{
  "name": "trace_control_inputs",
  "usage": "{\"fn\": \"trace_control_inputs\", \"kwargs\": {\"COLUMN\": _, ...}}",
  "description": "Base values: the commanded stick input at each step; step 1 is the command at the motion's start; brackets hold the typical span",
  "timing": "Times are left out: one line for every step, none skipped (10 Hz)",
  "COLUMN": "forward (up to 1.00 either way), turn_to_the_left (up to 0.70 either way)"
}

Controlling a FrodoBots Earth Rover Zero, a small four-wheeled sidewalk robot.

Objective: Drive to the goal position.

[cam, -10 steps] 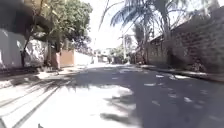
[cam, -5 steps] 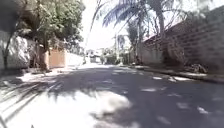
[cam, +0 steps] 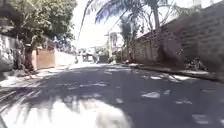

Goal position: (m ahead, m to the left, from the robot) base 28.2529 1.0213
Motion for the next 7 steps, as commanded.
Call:
{"fn": "trace_control_inputs", "kwargs": {"forward": 1.00, "turn_to_the_left": 0.17}}
{"fn": "trace_control_inputs", "kwargs": {"forward": 1.00, "turn_to_the_left": 0.17}}
{"fn": "trace_control_inputs", "kwargs": {"forward": 1.00, "turn_to_the_left": 0.17}}
{"fn": "trace_control_inputs", "kwargs": {"forward": 1.00, "turn_to_the_left": 0.17}}
{"fn": "trace_control_inputs", "kwargs": {"forward": 1.00, "turn_to_the_left": 0.17}}
{"fn": "trace_control_inputs", "kwargs": {"forward": 1.00, "turn_to_the_left": 0.17}}
{"fn": "trace_control_inputs", "kwargs": {"forward": 1.00, "turn_to_the_left": 0.17}}
